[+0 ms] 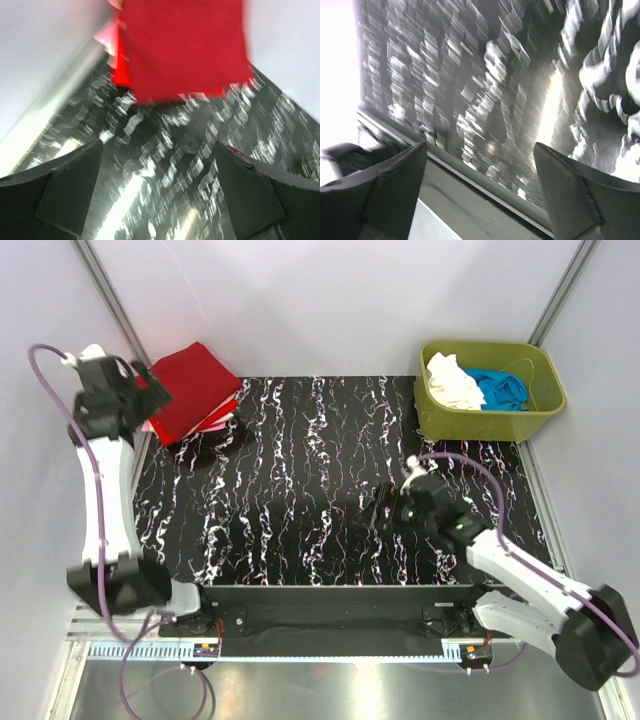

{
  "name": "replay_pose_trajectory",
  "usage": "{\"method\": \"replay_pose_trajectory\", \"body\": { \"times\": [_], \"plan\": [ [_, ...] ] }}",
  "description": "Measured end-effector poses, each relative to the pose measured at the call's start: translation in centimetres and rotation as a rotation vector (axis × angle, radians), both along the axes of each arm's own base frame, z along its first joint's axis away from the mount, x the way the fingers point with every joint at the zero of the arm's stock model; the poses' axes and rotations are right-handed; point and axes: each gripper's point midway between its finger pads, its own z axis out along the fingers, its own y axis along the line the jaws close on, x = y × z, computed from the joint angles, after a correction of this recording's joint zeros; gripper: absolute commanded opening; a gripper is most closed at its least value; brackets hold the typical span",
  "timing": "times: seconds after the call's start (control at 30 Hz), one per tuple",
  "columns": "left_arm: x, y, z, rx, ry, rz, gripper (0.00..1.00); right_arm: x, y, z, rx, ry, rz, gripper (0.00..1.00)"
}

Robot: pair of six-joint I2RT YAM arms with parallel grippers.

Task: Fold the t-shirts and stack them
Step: Neatly place the folded tshirt to the corner, then reset both grippers

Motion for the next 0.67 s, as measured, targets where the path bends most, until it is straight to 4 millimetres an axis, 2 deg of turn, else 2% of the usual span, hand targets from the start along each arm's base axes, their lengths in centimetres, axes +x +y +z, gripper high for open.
{"method": "replay_pose_trajectory", "body": {
  "times": [0.07,0.2,0.23,0.3,0.37,0.5,0.57,0.67],
  "plan": [
    [-2.0,-3.4,0.1,-0.005,-0.027,-0.084,0.99,1.5,0.1,4.6,0.01,-0.094,-0.016,1.0],
    [-5.8,-10.9,-1.5,-0.035,-0.056,-0.312,0.99,4.7,0.0,15.9,0.033,-0.327,-0.065,1.0],
    [-7.0,-12.5,-3.0,-0.051,-0.037,-0.37,0.99,5.2,-0.2,18.1,0.032,-0.374,-0.08,1.0],
    [-9.2,-14.7,-6.1,-0.082,0.014,-0.453,0.99,5.8,-0.7,21.1,0.029,-0.439,-0.103,1.0],
    [-11.3,-15.7,-9.4,-0.114,0.082,-0.508,0.99,5.9,-1.2,22.2,0.011,-0.467,-0.119,1.0],
    [-15.0,-16.3,-14.2,-0.149,0.2,-0.556,0.99,5.7,-2.0,20.4,-0.043,-0.425,-0.133,1.0],
    [-16.4,-16.6,-14.7,-0.161,0.22,-0.577,0.99,5.5,-2.2,18.9,-0.067,-0.394,-0.135,0.99],
    [-17.1,-17.2,-13.8,-0.167,0.179,-0.62,0.99,5.2,-2.6,17.0,-0.094,-0.359,-0.137,1.0]
  ]
}}
